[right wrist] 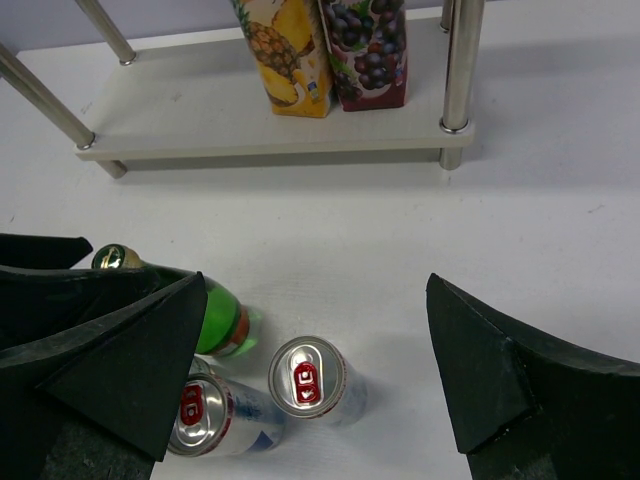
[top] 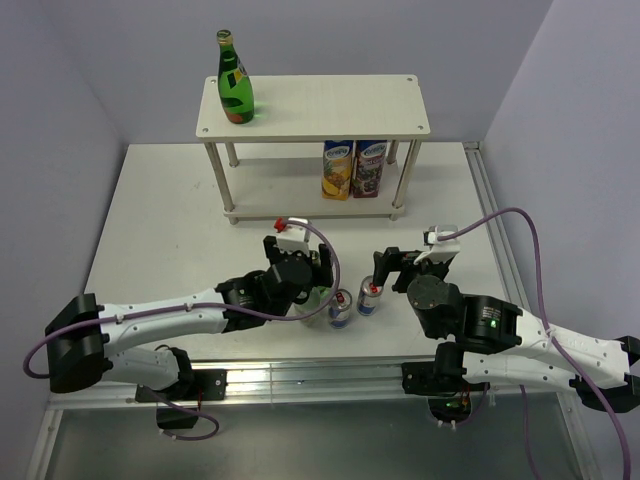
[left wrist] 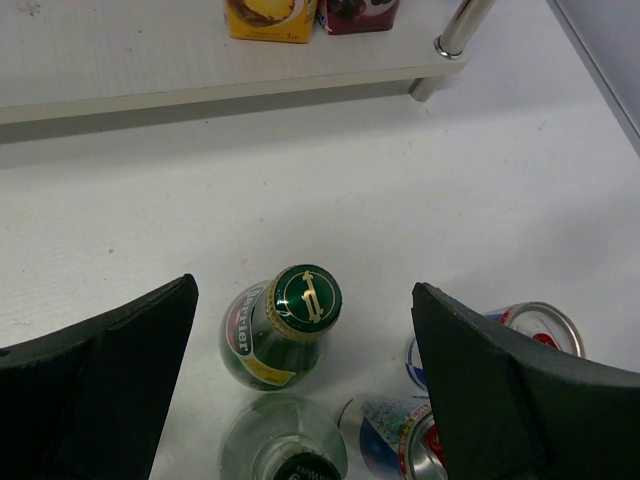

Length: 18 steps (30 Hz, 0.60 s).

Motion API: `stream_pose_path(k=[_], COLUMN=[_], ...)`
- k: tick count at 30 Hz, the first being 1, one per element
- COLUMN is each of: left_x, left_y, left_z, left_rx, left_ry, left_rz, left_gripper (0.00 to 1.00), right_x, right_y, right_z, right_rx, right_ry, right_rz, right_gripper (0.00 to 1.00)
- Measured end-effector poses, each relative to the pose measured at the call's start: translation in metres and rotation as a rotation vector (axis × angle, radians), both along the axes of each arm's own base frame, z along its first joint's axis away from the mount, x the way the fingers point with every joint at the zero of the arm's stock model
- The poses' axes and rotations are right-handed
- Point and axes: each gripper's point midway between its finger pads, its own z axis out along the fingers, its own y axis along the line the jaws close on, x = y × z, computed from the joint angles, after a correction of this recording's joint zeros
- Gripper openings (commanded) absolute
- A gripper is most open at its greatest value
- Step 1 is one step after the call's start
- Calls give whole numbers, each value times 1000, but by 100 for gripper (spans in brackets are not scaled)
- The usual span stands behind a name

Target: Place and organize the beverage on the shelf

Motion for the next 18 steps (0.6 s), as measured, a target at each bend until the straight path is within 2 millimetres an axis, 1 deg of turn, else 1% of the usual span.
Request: stream_pose_path(k=[3,5,6,8,13,17,18], left_x=[2,3,4,5,9,10,10], left_y=[-1,0,1,1,1,1,0], left_z=[-6,-8,-8,-7,-13,-21,-23], left_rx=[9,12,11,5,17,38,43], left_ry=[4,3,2,-1,-6,0,2], left_rz=[18,30,36,48,70,77,79], left_gripper=[92,86,80,76,75,75,73], right_x=[0,0,0,0,-1,-1,-1], right_y=[0,0,0,0,1,1,1], right_z=[0,0,0,0,0,0,0], right_rx=[0,1,1,3,3,3,3], right_ry=[0,0,0,-1,-1,-1,-1], right_rz=[0,1,1,1,5,8,8], right_gripper=[97,97,97,97,97,97,97])
